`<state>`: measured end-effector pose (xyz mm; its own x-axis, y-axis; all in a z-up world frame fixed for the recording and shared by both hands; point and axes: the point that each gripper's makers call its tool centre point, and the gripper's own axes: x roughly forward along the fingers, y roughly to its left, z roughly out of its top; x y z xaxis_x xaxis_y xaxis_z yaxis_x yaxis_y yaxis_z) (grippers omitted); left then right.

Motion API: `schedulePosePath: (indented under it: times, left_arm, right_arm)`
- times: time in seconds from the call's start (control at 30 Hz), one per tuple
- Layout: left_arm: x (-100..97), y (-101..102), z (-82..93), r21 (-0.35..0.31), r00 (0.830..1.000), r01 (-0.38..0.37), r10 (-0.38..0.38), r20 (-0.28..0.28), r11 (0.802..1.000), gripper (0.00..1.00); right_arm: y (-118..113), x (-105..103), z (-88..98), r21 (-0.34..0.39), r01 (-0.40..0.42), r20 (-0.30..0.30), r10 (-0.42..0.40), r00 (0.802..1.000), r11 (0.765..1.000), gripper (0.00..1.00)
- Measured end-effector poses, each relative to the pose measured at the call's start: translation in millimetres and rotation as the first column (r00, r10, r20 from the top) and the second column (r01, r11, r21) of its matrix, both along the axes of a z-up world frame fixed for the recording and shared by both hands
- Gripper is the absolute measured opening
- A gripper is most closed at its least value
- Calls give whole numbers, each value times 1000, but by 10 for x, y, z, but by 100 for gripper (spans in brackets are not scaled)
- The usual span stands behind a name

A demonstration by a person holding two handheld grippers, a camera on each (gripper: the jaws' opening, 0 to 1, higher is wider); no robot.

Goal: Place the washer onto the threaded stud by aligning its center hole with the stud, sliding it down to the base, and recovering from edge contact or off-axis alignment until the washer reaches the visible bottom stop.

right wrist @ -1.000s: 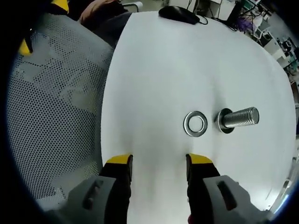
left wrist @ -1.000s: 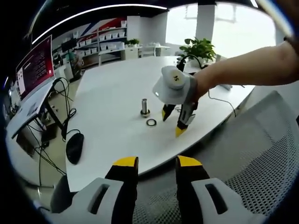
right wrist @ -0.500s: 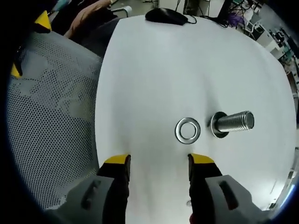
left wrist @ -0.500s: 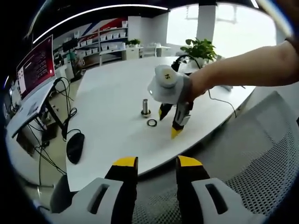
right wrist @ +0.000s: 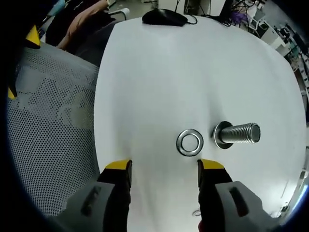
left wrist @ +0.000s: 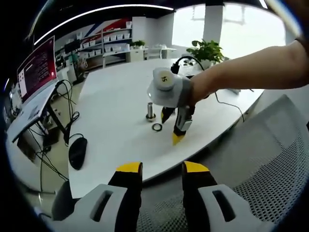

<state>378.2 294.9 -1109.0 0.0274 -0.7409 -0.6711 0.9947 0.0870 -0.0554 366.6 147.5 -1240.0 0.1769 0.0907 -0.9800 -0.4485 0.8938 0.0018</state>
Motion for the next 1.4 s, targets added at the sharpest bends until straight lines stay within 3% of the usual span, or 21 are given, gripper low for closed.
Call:
schedulePosePath:
  times: [0.43, 0.9, 1.07, 1.4]
  left_arm:
    - [-1, 1, -5, 1, 1000, 2, -2, 0, 1000, 31]
    - [-2, 0, -6, 3, 1000, 2, -2, 0, 1000, 31]
    - [9, 1, -10, 1, 1000, -2, 2, -1, 1000, 31]
    - [4, 2, -8, 0, 1000, -5, 5, -1, 1000, 31]
  right_arm:
    - [16, 76, 17, 14, 29, 25, -29, 999, 999, 57]
    - [-48, 161, 11, 21, 28, 49, -29, 998, 999, 45]
    - [-155, 252, 20, 48, 100, 96, -105, 990, 994, 33]
    - [-138, 361, 14, 51, 100, 113, -105, 988, 994, 31]
